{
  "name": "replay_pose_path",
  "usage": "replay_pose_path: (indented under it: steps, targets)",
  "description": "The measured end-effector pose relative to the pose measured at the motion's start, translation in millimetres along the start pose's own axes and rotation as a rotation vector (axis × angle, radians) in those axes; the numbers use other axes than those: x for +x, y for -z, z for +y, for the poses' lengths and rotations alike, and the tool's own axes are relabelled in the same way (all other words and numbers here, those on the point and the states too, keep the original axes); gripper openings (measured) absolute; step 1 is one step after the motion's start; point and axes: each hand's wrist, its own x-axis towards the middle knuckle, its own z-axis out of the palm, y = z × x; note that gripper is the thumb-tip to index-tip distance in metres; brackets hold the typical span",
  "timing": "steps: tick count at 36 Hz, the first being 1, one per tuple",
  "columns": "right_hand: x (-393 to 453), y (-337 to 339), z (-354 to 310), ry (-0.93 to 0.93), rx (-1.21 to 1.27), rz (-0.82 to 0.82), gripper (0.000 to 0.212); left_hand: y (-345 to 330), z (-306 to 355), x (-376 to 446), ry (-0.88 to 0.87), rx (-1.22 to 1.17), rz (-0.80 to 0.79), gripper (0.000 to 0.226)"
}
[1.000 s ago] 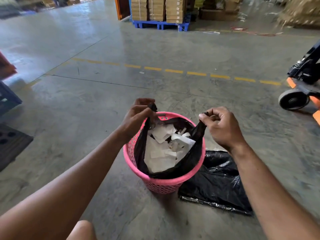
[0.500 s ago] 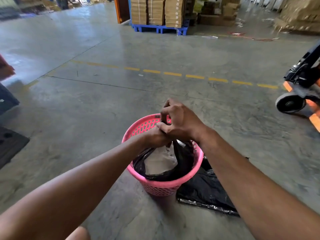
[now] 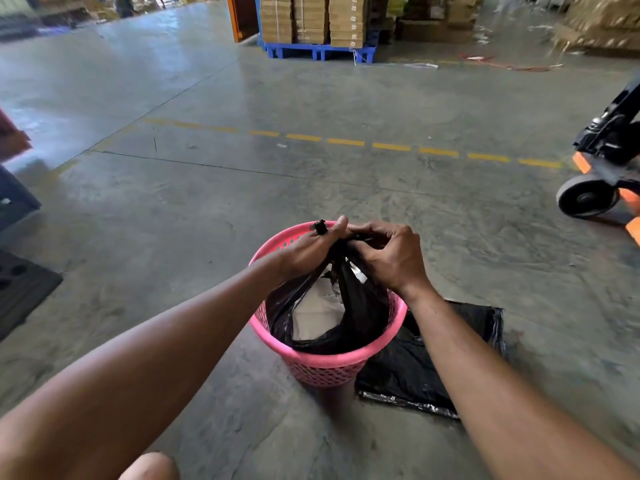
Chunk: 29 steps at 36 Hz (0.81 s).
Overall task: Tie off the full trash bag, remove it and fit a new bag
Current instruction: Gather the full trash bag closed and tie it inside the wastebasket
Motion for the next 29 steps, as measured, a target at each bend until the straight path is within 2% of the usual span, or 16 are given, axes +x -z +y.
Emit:
replay_pose_path:
  steps: [5, 10, 14, 16, 20, 24, 27, 29]
  targets:
    - [-1.9, -10.2, 10.8, -0.102, 0.129, 0.118, 0.016, 8.3, -9.0, 7.8, 0.005, 0.03, -0.071, 0.056]
    - [-5.2, -20.8, 20.0, -0.259, 0.309, 0.197, 0.012, 5.1, -5.1, 5.5, 0.076, 0.009, -0.037, 0.051]
    - [-3.4, -22.6, 23.1, -0.257, 0.164, 0.246, 0.007, 10.8, -7.2, 8.0, 0.133, -0.004, 0.005, 0.051]
    - [-4.8, -22.5, 18.5, -0.203, 0.078, 0.232, 0.008, 16.1, -10.7, 9.9, 0.213, -0.082, 0.016, 0.05]
    - [-15.0, -23.1, 3.8, -0.114, -0.041, 0.243, 0.006, 24.4, -11.5, 13.9, 0.365, -0.207, -0.063, 0.05]
    - [-46.1, -36.1, -2.0, -0.006, -0.088, 0.228, 0.004, 25.6, -13.1, 21.6, 0.484, -0.272, -0.001, 0.054]
    - [-67.1, -52.0, 12.5, -0.05, -0.042, 0.203, 0.008, 25.1, -13.5, 23.2, 0.52, -0.286, 0.014, 0.056]
    - [-73.7, -58.4, 23.9, -0.12, -0.027, 0.189, 0.009, 22.7, -11.5, 20.6, 0.502, -0.2, 0.042, 0.054]
